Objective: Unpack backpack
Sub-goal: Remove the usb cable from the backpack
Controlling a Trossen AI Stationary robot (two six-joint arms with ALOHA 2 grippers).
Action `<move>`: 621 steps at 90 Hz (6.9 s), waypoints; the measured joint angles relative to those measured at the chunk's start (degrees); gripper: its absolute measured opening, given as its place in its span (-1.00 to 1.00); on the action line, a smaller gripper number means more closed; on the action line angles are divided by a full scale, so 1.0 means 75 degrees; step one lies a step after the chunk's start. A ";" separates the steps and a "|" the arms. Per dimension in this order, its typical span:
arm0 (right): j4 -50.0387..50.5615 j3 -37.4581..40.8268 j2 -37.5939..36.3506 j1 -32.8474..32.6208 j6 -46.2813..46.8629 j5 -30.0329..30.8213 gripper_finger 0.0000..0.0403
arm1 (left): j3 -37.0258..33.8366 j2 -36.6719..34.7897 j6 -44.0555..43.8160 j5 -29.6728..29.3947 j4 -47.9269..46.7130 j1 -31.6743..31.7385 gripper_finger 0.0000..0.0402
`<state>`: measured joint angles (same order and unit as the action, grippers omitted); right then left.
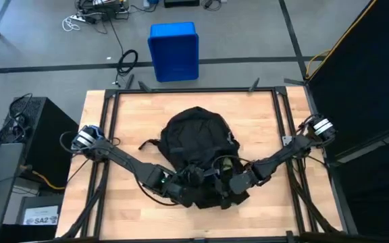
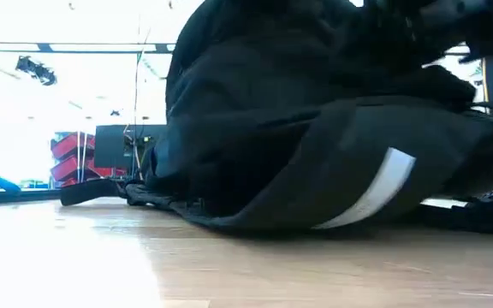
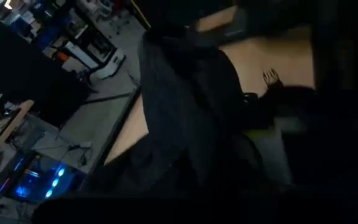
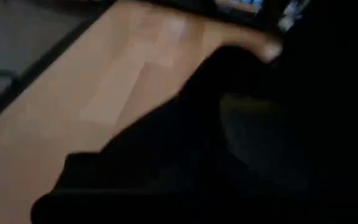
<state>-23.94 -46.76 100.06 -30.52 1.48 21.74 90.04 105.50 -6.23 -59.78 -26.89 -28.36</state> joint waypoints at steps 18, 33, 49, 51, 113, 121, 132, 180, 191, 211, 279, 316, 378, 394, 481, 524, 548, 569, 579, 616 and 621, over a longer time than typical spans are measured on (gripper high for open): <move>0.0103 -0.0012 0.0751 -0.0085 0.0529 -0.0744 -1.00 | 0.0582 0.0002 0.0960 -0.0897 -0.0075 -0.0026 -1.00; 0.0175 -0.0038 0.1152 -0.0164 0.0953 -0.0946 -1.00 | 0.0928 0.0017 0.1044 -0.1578 -0.1047 0.0139 -1.00; 0.0460 -0.0044 0.1223 -0.0242 0.1261 -0.1002 -1.00 | 0.0972 -0.0264 -0.0586 -0.1738 -0.2928 0.0554 -1.00; 0.0476 -0.0041 0.1223 -0.0249 0.1266 -0.1023 -1.00 | 0.0974 -0.0330 -0.0909 -0.1695 -0.3254 0.0618 -1.00; 0.0848 -0.0023 0.1237 -0.0331 0.1594 -0.1527 -1.00 | -0.1062 -0.1326 -0.4699 0.0812 -0.6012 0.2601 -1.00; 0.0861 -0.0017 0.1237 -0.0340 0.1597 -0.1551 -1.00 | -0.2106 -0.1858 -0.3840 0.1407 -0.4283 0.2812 -1.00; 0.0855 -0.0015 0.1237 -0.0367 0.1597 -0.1683 -1.00 | -0.3628 -0.2635 -0.2802 0.2306 -0.1681 0.3131 -1.00; 0.1433 0.0075 -0.0052 -0.0358 0.1019 -0.2280 -1.00 | -0.6903 -0.3300 -0.2432 0.3921 0.3709 0.3634 -1.00; 0.1760 0.0050 -0.0607 -0.0367 0.0858 -0.2016 -0.98 | -0.7164 -0.3288 -0.2434 0.3918 0.4274 0.3637 -1.00; 0.1897 0.0041 -0.1159 -0.0319 -0.0026 0.0060 -0.93 | -0.7172 -0.3279 -0.2437 0.3927 0.4324 0.3627 -1.00; 0.4542 0.0006 -0.0983 0.1363 0.0652 -0.0136 -0.37 | -0.7172 -0.3270 -0.2385 0.4006 0.4218 0.3523 -1.00; 0.4785 -0.0003 -0.1084 0.1678 0.0510 0.0041 -0.98 | -0.7172 -0.3268 -0.1904 0.4009 0.4191 0.3518 -1.00; 0.3932 -0.2378 -0.3790 0.2181 -0.1882 -0.0273 -1.00 | -0.7172 -0.3262 -0.0776 0.4012 0.4202 0.3535 -1.00; 0.3319 -0.2832 -0.3746 0.2197 -0.2309 -0.0536 -1.00 | -0.7172 -0.3262 -0.0793 0.4087 0.4191 0.3535 -1.00; 0.4137 -0.5074 -0.3743 0.2452 -0.5483 0.5577 -1.00 | -0.7163 -0.3270 -0.1448 0.4648 0.3654 0.3526 -1.00; 0.4873 -0.4882 -0.3712 0.3092 -0.6161 0.7875 -1.00 | -0.7166 -0.3270 -0.1458 0.4647 0.3654 0.3526 -1.00; 0.9582 -0.3807 -0.3688 0.3587 0.0223 0.3996 -1.00 | -0.7166 -0.3268 -0.1461 0.4644 0.3652 0.3523 -1.00; 1.0456 -0.1969 -0.3694 0.3587 0.2554 0.2294 -1.00 | -0.7172 -0.3268 -0.1467 0.4641 0.3654 0.3515 -1.00; 1.0328 -0.1239 -0.3694 0.3436 0.3262 0.1314 -1.00 | -0.7172 -0.3268 -0.1512 0.4641 0.3652 0.3515 -1.00; 1.2468 0.0151 -0.3696 0.2830 0.7536 -0.0092 -1.00 | -0.7172 -0.3268 -0.1429 0.4689 0.3628 0.3512 -1.00; 1.2486 0.0386 -0.3696 0.2830 0.7769 -0.0097 -0.99 | -0.7172 -0.3268 -0.1441 0.4746 0.3628 0.3512 -1.00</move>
<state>69.71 -43.87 72.34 -9.30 59.74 21.02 36.25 80.99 -17.04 -24.19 0.32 -2.02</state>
